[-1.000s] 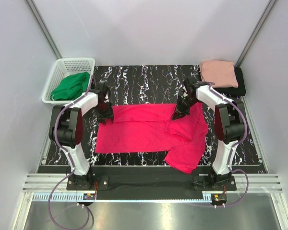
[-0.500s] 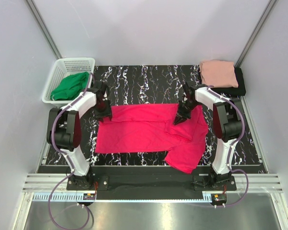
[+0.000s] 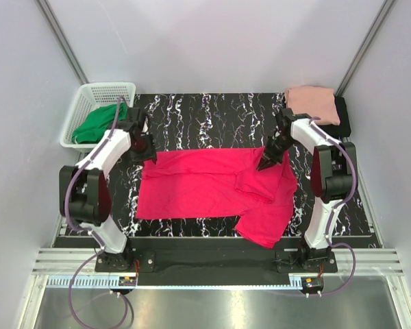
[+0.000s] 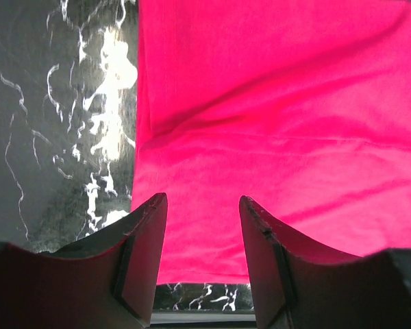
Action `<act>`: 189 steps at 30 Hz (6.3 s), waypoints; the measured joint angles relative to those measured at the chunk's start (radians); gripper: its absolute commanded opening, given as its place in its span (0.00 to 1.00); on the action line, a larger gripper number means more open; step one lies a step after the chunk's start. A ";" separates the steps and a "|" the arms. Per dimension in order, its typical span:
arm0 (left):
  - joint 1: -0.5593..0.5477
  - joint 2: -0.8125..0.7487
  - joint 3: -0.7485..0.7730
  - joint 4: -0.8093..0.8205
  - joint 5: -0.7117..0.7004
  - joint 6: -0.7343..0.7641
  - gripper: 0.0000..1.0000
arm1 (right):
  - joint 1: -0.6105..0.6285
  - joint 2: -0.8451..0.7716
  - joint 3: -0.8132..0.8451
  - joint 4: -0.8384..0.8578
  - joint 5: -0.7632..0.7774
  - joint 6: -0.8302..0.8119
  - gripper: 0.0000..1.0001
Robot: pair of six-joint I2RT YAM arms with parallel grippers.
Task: Fold and stack the t-shirts
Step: Fold the tshirt
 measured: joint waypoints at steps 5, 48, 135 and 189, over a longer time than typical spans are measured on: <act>0.000 0.132 0.054 0.029 0.000 0.000 0.50 | -0.011 0.000 0.080 -0.005 -0.010 0.000 0.18; -0.019 0.021 -0.086 0.061 -0.045 -0.017 0.52 | -0.011 0.000 0.009 -0.030 -0.073 0.015 0.19; -0.014 0.510 0.395 -0.066 -0.150 -0.106 0.00 | -0.117 0.572 0.842 -0.378 0.368 -0.012 0.00; 0.045 0.602 0.578 -0.199 -0.256 -0.204 0.00 | -0.217 0.613 0.906 -0.418 0.329 -0.074 0.00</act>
